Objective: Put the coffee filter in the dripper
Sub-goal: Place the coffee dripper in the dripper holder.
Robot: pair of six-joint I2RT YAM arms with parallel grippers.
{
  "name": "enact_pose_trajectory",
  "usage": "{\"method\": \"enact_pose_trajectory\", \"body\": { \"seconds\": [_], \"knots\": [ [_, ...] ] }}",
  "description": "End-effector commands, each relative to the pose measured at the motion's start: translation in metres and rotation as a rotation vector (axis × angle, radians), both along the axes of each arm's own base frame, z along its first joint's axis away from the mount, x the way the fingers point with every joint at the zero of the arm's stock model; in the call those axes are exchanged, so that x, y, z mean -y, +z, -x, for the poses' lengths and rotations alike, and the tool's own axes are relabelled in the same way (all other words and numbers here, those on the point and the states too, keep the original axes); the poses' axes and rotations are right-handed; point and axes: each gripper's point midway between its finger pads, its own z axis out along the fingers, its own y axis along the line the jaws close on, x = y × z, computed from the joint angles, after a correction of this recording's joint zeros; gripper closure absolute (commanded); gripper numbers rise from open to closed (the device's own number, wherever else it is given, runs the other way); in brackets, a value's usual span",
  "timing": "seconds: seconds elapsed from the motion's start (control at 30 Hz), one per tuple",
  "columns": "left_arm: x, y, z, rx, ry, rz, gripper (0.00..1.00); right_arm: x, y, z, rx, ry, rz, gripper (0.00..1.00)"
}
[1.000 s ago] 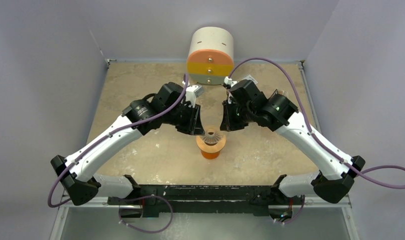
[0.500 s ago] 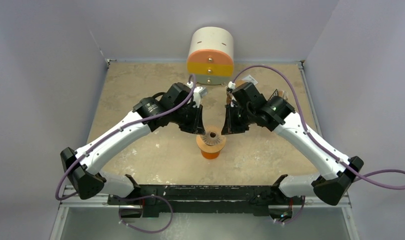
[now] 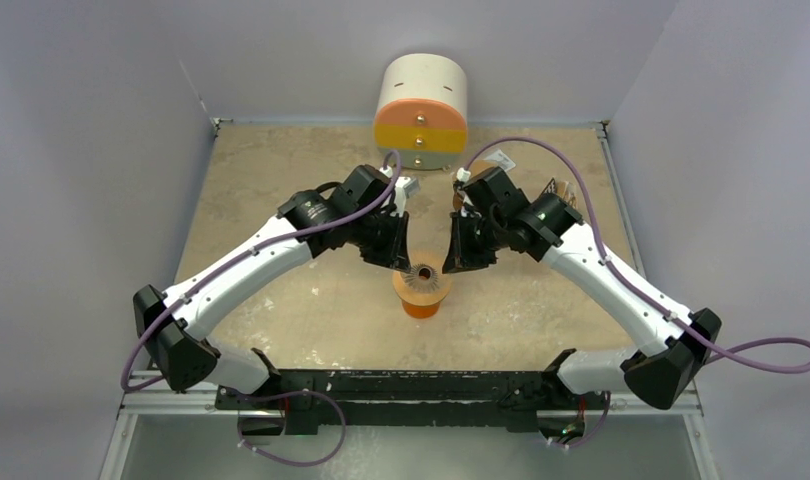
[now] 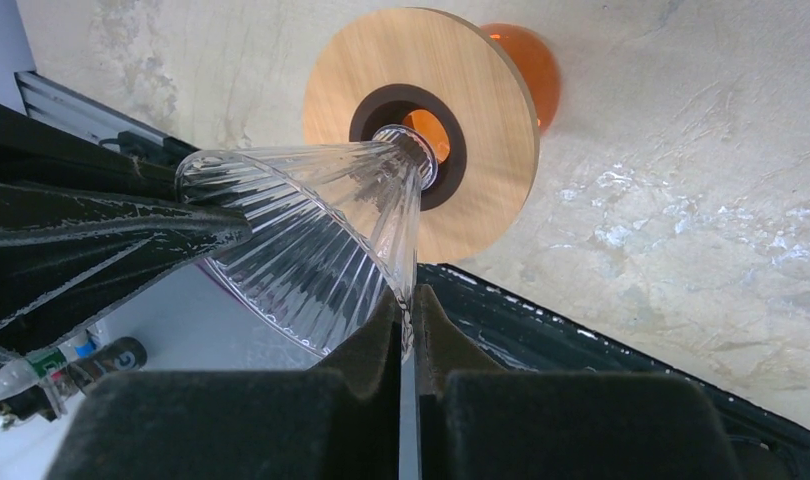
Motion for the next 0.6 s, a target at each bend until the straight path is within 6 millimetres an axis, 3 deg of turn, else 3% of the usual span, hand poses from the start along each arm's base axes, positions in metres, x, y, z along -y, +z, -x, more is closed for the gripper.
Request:
{"method": "enact_pose_trajectory", "body": {
  "seconds": [0.0,0.57],
  "knots": [
    [0.004,0.008,0.001,0.032,-0.066,0.005,1.0,-0.01,0.003,-0.009,-0.001,-0.003,-0.05,1.0],
    [0.006,-0.009,0.006,-0.017,-0.087,-0.013,1.0,-0.013,-0.02,-0.014,-0.078,-0.003,-0.031,1.0]
  ]
}}
